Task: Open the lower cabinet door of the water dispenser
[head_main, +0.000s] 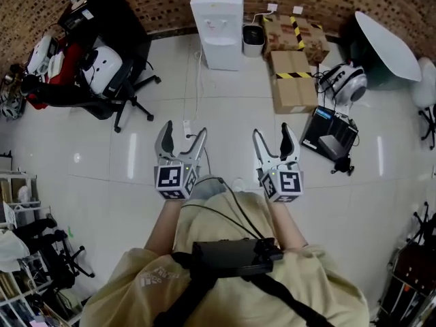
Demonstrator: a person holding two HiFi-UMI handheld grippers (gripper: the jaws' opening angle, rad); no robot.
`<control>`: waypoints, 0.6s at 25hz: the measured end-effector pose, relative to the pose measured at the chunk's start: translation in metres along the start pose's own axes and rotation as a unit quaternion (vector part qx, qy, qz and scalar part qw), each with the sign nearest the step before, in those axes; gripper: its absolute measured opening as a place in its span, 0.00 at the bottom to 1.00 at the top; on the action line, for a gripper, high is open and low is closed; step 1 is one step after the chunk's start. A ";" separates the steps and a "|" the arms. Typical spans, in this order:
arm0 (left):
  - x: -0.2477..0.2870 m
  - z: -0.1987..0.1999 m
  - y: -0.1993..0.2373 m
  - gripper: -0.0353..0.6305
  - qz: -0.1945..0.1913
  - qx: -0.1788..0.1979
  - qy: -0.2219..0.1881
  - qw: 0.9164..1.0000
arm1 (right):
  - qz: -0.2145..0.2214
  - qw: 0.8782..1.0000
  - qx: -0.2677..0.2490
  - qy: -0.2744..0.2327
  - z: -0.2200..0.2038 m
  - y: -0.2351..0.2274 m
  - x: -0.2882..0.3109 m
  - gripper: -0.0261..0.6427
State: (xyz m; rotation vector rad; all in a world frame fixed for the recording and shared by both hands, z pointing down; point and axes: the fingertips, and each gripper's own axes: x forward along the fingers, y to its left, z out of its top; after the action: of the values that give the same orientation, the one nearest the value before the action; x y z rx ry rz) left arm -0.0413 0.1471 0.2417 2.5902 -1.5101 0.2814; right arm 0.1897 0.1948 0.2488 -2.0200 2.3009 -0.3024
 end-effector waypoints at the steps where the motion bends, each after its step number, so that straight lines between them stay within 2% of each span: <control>1: 0.006 0.001 -0.004 0.66 -0.004 0.002 0.003 1.000 | -0.008 1.000 0.001 0.003 -0.002 -0.007 0.001 0.58; 5: 0.032 0.002 0.002 0.66 -0.014 -0.040 0.010 0.999 | -0.017 1.000 0.010 0.010 -0.012 -0.013 0.011 0.58; 11: 0.089 0.001 0.008 0.66 -0.047 -0.042 0.005 0.998 | -0.022 1.000 -0.001 0.020 -0.023 -0.019 0.047 0.58; 15: 0.145 0.002 0.029 0.66 -0.054 -0.046 -0.010 0.997 | -0.047 0.999 -0.021 0.008 -0.012 -0.043 0.100 0.58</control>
State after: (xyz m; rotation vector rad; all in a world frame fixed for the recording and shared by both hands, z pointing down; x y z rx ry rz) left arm 0.0033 0.0092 0.2731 2.5973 -1.3488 0.1713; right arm 0.2156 0.0920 0.2767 -2.1565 2.2447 -0.2799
